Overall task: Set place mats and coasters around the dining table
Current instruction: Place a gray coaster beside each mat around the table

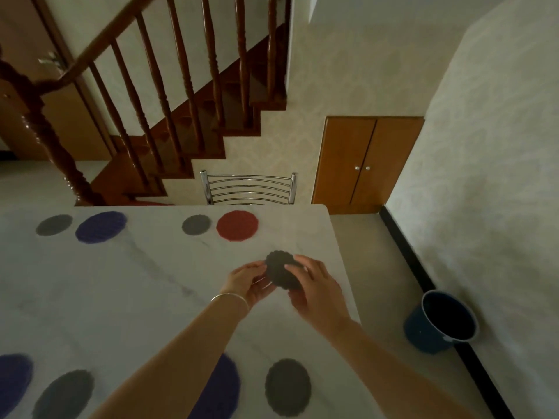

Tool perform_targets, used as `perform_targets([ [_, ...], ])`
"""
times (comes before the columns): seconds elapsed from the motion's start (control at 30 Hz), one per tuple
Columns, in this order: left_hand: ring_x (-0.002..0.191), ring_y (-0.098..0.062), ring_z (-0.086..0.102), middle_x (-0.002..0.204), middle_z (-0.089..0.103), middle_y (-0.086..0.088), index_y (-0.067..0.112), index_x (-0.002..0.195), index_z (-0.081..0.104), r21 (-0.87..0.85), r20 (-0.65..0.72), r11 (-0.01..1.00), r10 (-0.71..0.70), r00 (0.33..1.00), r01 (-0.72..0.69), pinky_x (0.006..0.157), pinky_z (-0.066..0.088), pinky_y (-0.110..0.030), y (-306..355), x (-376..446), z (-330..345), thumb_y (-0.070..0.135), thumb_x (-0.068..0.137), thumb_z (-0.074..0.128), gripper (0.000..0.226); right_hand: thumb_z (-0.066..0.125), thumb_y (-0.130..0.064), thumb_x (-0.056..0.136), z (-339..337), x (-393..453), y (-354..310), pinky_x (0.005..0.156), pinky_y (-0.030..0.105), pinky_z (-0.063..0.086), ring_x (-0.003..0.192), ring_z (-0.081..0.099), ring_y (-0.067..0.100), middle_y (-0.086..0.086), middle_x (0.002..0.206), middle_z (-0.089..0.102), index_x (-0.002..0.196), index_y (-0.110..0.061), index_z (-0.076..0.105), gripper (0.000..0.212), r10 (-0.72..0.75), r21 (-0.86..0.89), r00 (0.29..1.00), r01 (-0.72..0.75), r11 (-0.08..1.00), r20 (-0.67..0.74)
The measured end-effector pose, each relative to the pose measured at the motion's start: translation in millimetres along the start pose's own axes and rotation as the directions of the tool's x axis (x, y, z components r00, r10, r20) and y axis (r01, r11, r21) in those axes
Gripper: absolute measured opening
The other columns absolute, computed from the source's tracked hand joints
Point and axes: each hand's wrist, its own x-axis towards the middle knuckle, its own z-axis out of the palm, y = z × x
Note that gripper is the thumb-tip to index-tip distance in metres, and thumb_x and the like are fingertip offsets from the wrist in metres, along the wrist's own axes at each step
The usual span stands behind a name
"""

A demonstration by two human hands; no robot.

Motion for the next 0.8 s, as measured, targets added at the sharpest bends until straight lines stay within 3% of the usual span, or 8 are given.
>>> perform_targets([
  [0.13,0.057,-0.023,0.070,0.066,0.071,-0.014,-0.001,0.089,0.059,0.025,-0.029,0.999,0.038,0.999,-0.037,0.048,0.058,-0.033,-6.8,38.3,50.4,-0.007,0.090,0.049,0.011,0.066,0.002,0.076,-12.6,35.3,61.1,0.069,0.032,0.058,0.095,0.062,0.021,0.004,0.102,0.064,0.100,-0.010,0.066,0.027,-0.134,0.012,0.990,0.134,0.991,-0.037],
  [0.23,0.071,-0.022,0.067,0.087,0.066,-0.013,0.003,0.107,0.056,0.314,-0.096,0.942,0.155,0.983,-0.117,0.058,0.060,-0.036,-20.2,74.2,82.4,0.002,0.090,0.056,0.017,0.066,0.007,0.074,-12.6,64.0,111.7,0.067,0.033,0.057,0.091,0.063,0.025,0.007,0.096,0.066,0.099,-0.006,0.068,0.028,-0.180,0.036,0.984,0.180,0.983,-0.006],
  [0.27,0.078,-0.022,0.065,0.097,0.063,-0.013,0.007,0.111,0.055,0.471,-0.104,0.864,0.255,0.961,-0.179,0.065,0.060,-0.037,-25.9,88.3,90.2,0.005,0.089,0.059,0.023,0.067,0.008,0.073,-10.6,75.4,127.6,0.066,0.033,0.058,0.089,0.064,0.026,0.008,0.096,0.067,0.097,-0.006,0.068,0.028,-0.179,0.038,0.984,0.179,0.983,0.001],
  [0.33,0.090,-0.019,0.061,0.111,0.057,-0.005,0.015,0.115,0.055,0.768,-0.028,0.574,0.475,0.880,-0.285,0.078,0.057,-0.036,-35.4,111.9,103.9,0.009,0.085,0.065,0.032,0.068,0.009,0.071,-4.1,97.0,160.6,0.063,0.034,0.058,0.087,0.065,0.026,0.009,0.094,0.068,0.094,-0.005,0.069,0.027,-0.179,0.049,0.984,0.178,0.983,0.010],
  [0.4,0.097,-0.014,0.057,0.113,0.054,0.002,0.018,0.116,0.058,0.895,0.171,0.238,0.598,0.783,-0.378,0.086,0.050,-0.028,-50.3,125.7,115.1,0.012,0.081,0.069,0.037,0.067,0.008,0.072,5.6,104.4,186.5,0.062,0.035,0.059,0.087,0.065,0.025,0.008,0.094,0.068,0.095,-0.007,0.069,0.027,-0.197,0.092,0.980,0.193,0.977,0.040],
  [0.47,0.101,-0.014,0.054,0.112,0.056,0.001,0.017,0.114,0.061,0.911,0.311,0.038,0.593,0.743,-0.411,0.088,0.045,-0.024,-57.1,134.1,115.0,0.017,0.078,0.071,0.038,0.066,0.006,0.072,13.6,105.9,191.5,0.062,0.033,0.058,0.088,0.064,0.023,0.005,0.095,0.067,0.098,-0.012,0.069,0.031,-0.196,0.099,0.980,0.192,0.977,0.032],
  [0.6,0.106,-0.018,0.051,0.112,0.059,0.001,0.020,0.114,0.063,0.945,0.305,-0.104,0.615,0.727,-0.309,0.091,0.045,-0.030,-47.0,202.7,133.3,0.024,0.080,0.063,0.034,0.077,0.001,0.062,60.1,157.3,235.0,0.058,0.025,0.056,0.083,0.065,0.019,0.001,0.091,0.069,0.094,-0.017,0.069,0.037,-0.280,0.171,0.959,0.271,0.947,0.034],
  [0.8,0.109,-0.017,0.051,0.112,0.059,0.003,0.027,0.114,0.062,0.946,0.300,-0.269,0.500,0.812,-0.183,0.096,0.034,-0.027,-51.9,233.4,122.4,0.032,0.087,0.053,0.029,0.088,-0.005,0.053,94.9,156.8,237.8,0.044,0.022,0.052,0.069,0.068,0.022,0.004,0.078,0.071,0.080,-0.010,0.074,0.031,-0.222,0.133,0.967,0.206,0.970,0.125],
])
